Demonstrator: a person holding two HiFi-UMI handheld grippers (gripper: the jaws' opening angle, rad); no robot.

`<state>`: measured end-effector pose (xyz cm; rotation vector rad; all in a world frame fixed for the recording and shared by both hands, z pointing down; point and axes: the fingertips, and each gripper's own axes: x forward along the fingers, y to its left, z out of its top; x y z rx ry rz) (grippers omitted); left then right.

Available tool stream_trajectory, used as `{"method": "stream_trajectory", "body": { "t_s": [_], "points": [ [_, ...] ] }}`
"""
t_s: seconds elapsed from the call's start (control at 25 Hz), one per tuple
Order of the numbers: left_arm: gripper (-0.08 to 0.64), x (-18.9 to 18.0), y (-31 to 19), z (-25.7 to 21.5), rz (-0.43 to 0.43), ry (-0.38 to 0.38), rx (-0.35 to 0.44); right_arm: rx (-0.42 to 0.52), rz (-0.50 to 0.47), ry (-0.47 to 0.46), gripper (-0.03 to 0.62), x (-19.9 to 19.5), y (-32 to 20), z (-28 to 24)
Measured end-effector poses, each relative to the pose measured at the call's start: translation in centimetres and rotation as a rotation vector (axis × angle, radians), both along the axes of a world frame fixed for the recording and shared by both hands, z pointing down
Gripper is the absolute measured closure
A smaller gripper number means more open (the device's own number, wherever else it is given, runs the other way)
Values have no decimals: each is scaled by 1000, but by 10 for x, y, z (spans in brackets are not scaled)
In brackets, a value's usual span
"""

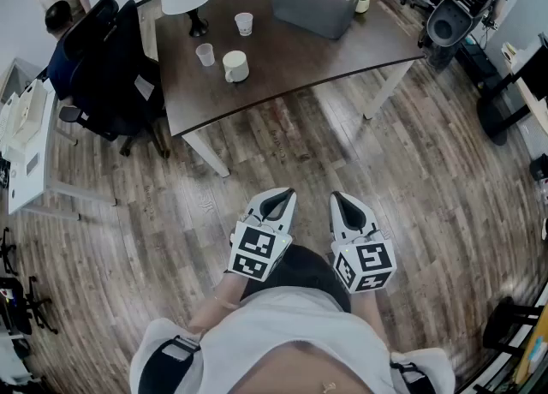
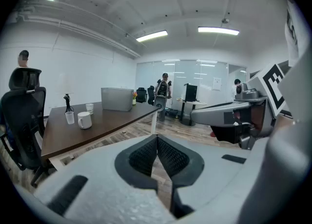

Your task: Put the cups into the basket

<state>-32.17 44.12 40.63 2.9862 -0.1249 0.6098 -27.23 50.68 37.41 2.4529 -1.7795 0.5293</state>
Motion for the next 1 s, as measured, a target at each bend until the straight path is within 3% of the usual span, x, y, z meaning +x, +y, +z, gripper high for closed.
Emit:
{"method": "stream_trajectory", "body": {
  "t_s": [0.28, 0.76, 1.0],
  "points": [
    [548, 11, 12, -5, 11, 5, 14, 0, 12, 4, 581, 8, 13, 0],
    [548, -2, -1, -12, -74, 10, 23, 53, -20, -28, 580, 3, 10, -5],
    [548, 7, -1, -11, -57, 15, 16, 61, 8, -27, 581, 13, 8, -10]
  ]
}}
